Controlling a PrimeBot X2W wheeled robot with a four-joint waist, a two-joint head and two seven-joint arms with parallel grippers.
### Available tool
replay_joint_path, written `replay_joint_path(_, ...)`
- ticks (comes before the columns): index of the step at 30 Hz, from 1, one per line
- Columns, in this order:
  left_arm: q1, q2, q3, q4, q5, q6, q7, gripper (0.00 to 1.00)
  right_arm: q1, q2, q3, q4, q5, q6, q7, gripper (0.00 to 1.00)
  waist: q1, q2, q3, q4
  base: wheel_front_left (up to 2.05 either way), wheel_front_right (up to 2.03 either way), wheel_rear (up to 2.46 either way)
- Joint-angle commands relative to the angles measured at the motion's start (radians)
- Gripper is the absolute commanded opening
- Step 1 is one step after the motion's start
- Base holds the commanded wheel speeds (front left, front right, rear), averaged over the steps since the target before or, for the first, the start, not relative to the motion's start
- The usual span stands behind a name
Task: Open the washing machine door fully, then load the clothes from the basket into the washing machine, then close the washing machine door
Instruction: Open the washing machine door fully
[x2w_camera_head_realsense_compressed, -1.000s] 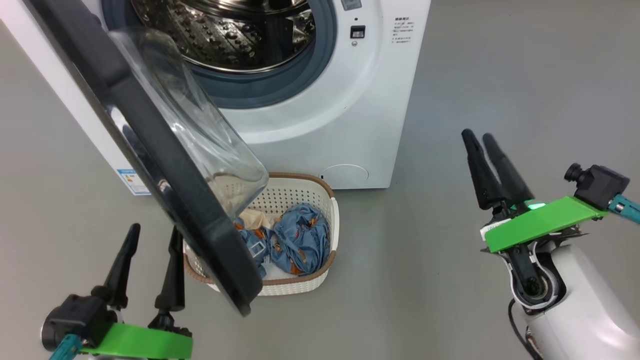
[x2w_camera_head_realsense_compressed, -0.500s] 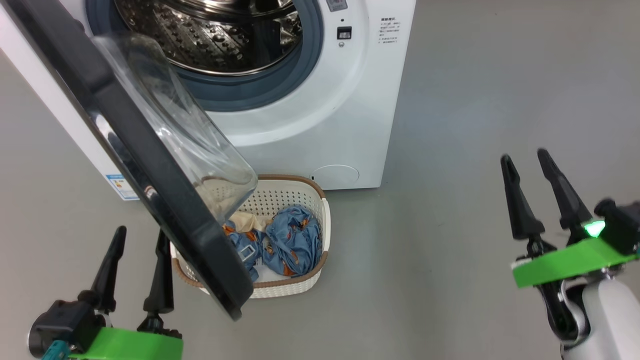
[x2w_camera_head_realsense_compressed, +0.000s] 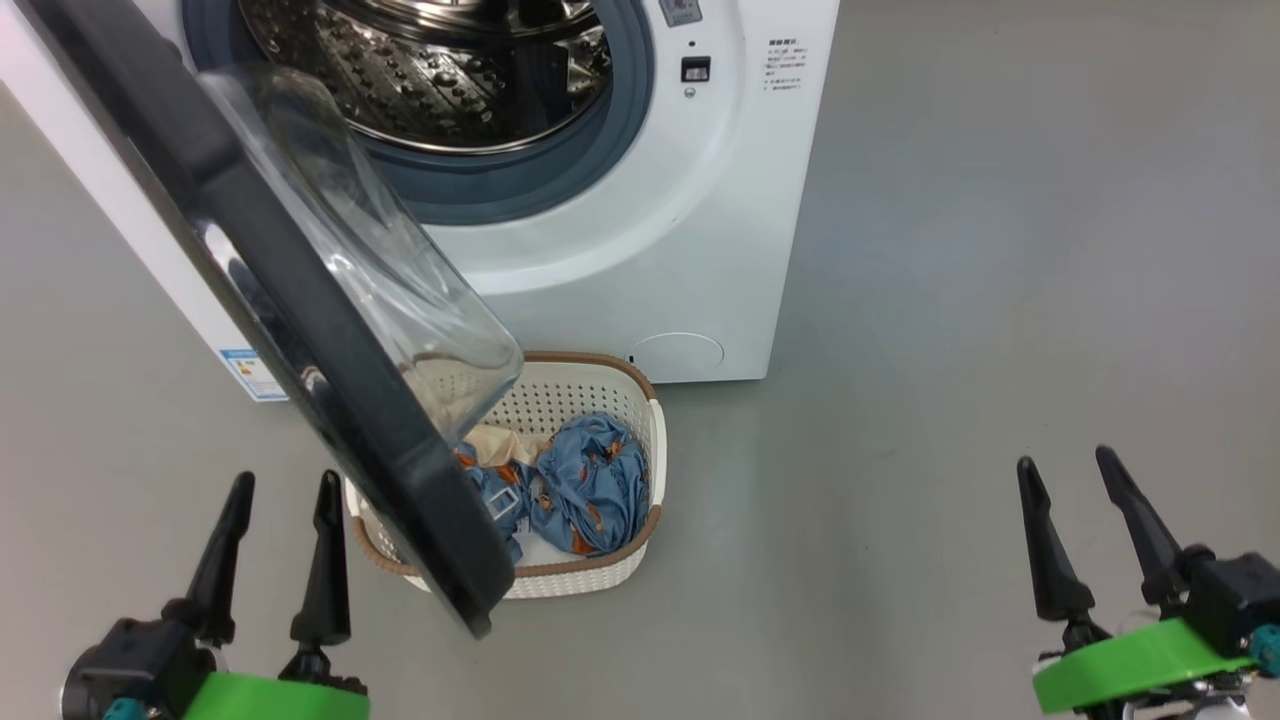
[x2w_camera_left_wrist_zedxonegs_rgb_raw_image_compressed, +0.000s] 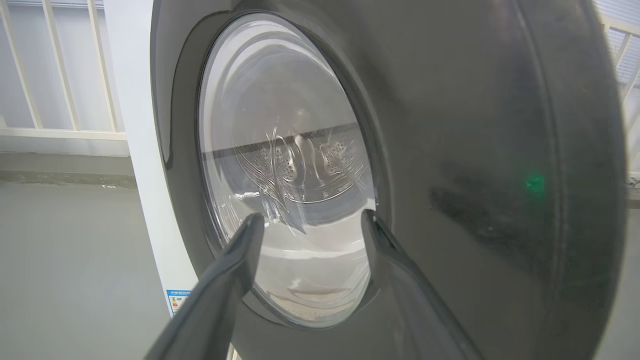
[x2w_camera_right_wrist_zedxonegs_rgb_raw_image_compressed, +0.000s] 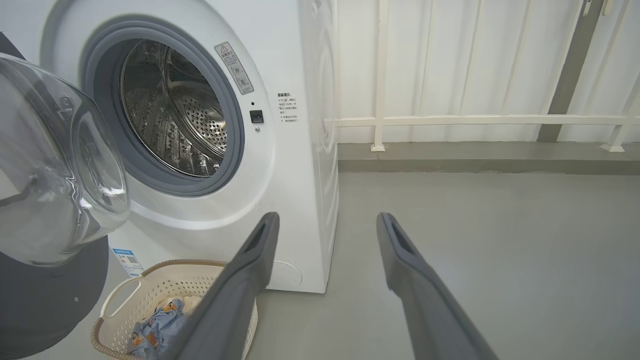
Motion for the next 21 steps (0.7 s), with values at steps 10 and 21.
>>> replay_joint_path(10,0.009,0.011,0.024,-0.022,0.016,-0.003,-0.008,1.0,0.032,0.024,0.006,-0.023,-0.04,0.002,-0.012,1.0,-0.0001,0.0,-0.014,0.007,0.0,0.0,0.0)
replay_joint_path(21,0.013,0.013,0.022,-0.013,0.017,-0.003,-0.008,1.0,0.021,0.028,0.013,0.004,-0.045,0.002,-0.012,1.0,-0.0001,0.0,-0.02,0.014,0.0,0.0,0.0)
